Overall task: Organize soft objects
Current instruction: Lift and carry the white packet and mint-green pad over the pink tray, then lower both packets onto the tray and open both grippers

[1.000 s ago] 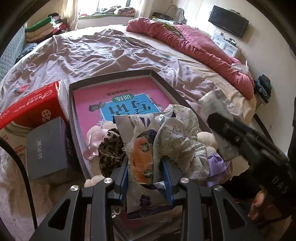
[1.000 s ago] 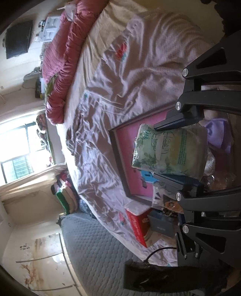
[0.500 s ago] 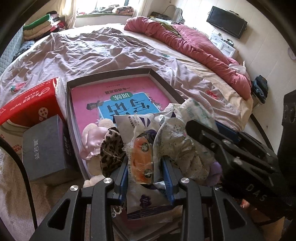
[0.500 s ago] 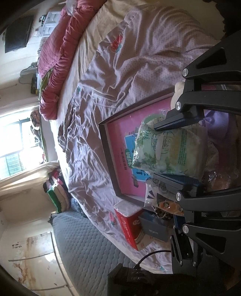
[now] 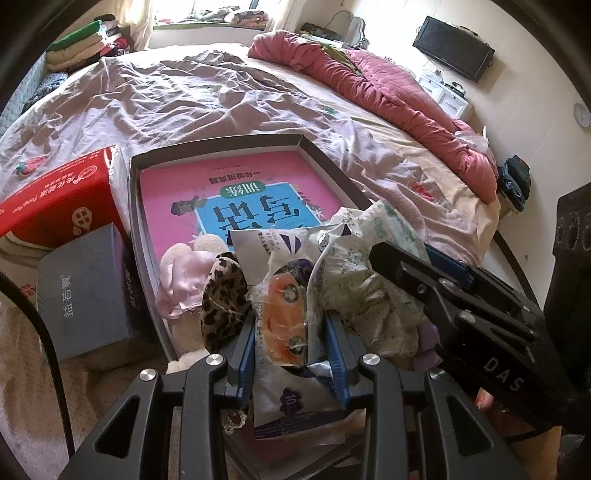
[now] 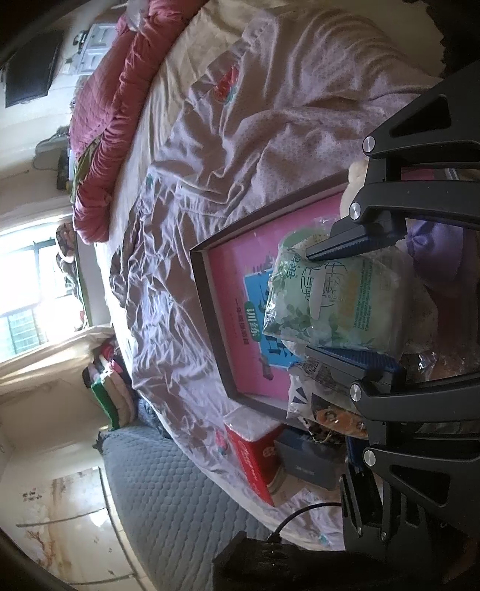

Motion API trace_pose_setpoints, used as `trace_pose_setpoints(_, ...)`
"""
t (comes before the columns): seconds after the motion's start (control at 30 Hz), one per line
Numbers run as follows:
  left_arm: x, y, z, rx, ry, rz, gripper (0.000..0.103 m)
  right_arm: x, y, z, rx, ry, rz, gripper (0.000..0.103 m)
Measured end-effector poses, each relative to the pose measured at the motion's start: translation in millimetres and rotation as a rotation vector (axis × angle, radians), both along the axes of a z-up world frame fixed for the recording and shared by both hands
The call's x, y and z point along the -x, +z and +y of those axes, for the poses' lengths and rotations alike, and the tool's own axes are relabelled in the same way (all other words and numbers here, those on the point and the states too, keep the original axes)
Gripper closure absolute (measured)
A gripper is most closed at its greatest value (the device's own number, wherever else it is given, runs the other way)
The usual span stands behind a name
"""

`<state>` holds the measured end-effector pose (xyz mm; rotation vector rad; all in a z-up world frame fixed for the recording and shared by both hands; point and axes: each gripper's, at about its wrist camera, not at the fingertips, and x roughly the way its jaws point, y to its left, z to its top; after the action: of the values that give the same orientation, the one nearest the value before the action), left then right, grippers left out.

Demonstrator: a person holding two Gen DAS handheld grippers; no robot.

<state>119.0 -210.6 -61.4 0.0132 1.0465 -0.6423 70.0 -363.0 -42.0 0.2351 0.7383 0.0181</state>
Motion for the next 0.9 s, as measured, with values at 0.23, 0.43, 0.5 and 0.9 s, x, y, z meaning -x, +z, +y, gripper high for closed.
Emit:
trace_pose_setpoints(0.23, -3.4, -0.4, 1.5, 0.009, 0.010, 0.006, 0.068, 0.0, 0.6, -1.3, 0.029, 0.003, 0.011, 0.056)
trace_pose_setpoints(0.43, -4.4, -1.2, 0.3, 0.011, 0.006, 0.009, 0.067, 0.3, 0.6, -6.7, -0.021, -0.006, 0.003, 0.055)
trace_pose_setpoints(0.5, -4.0, -1.9, -0.6, 0.009, 0.001, 0.006, 0.067, 1.1, -0.7, -9.6, -0.041, -0.014, 0.001, 0.055)
trace_pose_setpoints(0.9, -3.5, -3.3, -5.3, 0.037, -0.032, 0.014, 0.051, 1.7, -1.5, -15.3, -0.105, -0.030, 0.006, 0.045)
